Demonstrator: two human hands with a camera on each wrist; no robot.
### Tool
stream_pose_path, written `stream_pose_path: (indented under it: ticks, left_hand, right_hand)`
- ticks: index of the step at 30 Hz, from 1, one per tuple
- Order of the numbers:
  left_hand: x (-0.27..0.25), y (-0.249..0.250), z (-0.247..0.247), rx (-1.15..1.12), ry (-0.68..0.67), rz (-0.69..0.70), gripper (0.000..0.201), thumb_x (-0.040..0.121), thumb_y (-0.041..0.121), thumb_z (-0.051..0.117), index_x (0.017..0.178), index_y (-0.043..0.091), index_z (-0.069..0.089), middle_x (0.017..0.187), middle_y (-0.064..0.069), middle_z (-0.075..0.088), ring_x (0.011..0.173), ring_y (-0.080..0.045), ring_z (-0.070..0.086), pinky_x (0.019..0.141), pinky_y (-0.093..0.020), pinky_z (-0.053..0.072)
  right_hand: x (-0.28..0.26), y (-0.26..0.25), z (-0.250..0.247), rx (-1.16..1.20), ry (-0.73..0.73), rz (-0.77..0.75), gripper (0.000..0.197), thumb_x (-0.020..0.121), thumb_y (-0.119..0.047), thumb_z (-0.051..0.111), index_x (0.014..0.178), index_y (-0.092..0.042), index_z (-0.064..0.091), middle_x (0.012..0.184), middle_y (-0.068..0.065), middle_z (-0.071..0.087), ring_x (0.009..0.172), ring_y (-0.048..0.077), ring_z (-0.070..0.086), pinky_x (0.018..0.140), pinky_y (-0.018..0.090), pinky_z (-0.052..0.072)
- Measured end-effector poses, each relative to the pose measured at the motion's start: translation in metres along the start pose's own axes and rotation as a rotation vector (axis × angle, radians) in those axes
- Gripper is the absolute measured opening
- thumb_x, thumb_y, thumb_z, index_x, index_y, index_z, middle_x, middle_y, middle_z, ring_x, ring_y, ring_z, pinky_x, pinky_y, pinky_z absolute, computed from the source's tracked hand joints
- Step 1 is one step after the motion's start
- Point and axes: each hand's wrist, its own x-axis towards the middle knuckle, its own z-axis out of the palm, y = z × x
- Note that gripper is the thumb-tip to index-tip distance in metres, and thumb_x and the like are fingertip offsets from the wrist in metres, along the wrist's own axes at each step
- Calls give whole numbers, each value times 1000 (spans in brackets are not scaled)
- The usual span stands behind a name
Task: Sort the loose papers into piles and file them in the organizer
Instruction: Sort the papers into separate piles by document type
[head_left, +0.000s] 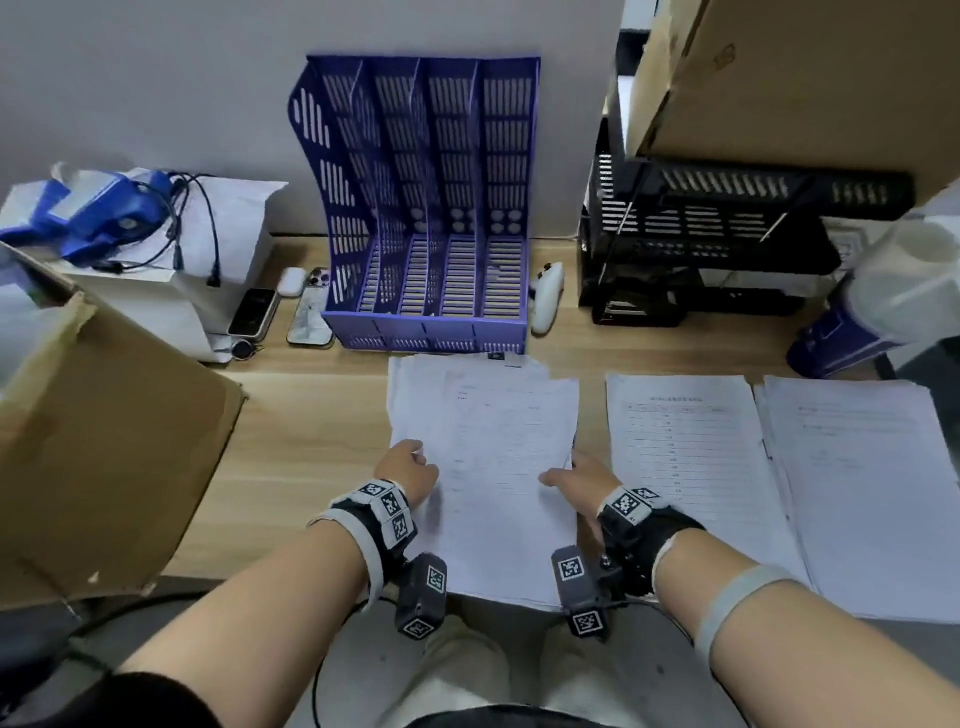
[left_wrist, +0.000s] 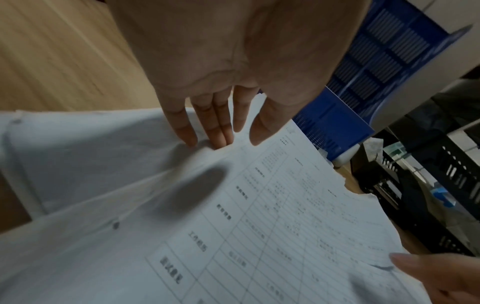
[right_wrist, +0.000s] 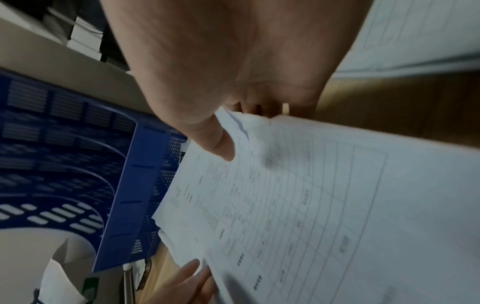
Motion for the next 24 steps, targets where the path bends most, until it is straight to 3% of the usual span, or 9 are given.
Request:
stream_pose_path:
  ticks: [3,6,11,14,16,17,19,22,24]
  left_hand:
    - [7,-18,-26,5,16,31,10,84,1,54,83,11,56,73,2,48,75,-24,48,74,-30,44]
    - [15,-43,-58,43,35,54,33,77,-2,51,61,18,30,61,2,25,59,-19,25,53,-31,23]
    - [25,-83,-114,14,51,-35,23,82,1,52,68,16,41,70,-9,36,62,-20,34,60,-28,28]
    - [29,-99,-136,-77,49,-82,21,92,6,57,111,5,65,109,-14,66,99,-27,62,86,-30,46]
    - [28,-99,-138,-78,36,-66,14,90,5,57,77,0,60,115,1,49,64,-22,52,62,-27,39]
    - [30,-98,-136,-63,40,-72,31,89,5,57,61,10,45,73,8,26,54,-18,35,55,-27,27]
    - [27,-86,-128,-53,3,-48,37,89,8,57,60,16,37,60,3,31,53,-16,30,52,-24,22]
    - [20,-56,-108,-72,-111,84,11,94,10,55,88,10,63,84,-5,63,75,-22,57,66,-23,42]
    - [11,-29,-91,-100,-203,172,22,96,10,54,115,6,65,107,-11,69,91,-30,63,76,-28,48]
  right_hand:
    - [-2,-24,29,-70,5,-5,47,77,-28,63,123,-16,60,119,3,66,110,24,61,99,39,48]
    - [-5,-46,67,-77,7,-29,45,83,-21,62,128,-15,58,124,1,65,113,23,60,95,34,46]
    - [-3,-79,133,-73,-76,-119,47,84,-14,58,130,-20,56,127,-2,64,115,22,61,102,39,48]
    - [-2,-92,156,-110,-137,-154,49,84,-13,55,133,-21,56,126,-1,65,114,25,61,101,41,49]
    - [-4,-95,159,-128,-120,-152,43,85,-11,53,126,-19,61,120,1,67,109,25,62,96,38,51]
    - [-6,-95,156,-139,-101,-144,39,85,-10,52,122,-18,63,117,2,68,107,25,63,92,35,51]
    - [-12,-90,143,-137,-43,-118,30,88,-8,50,112,-16,67,109,3,68,104,26,63,82,29,48]
    - [-21,-72,109,-118,63,-74,26,89,-9,51,108,-18,67,105,3,66,103,26,61,82,28,44]
    - [-30,-57,80,-142,136,-48,27,88,-10,52,110,-15,67,105,4,66,101,26,60,82,28,44]
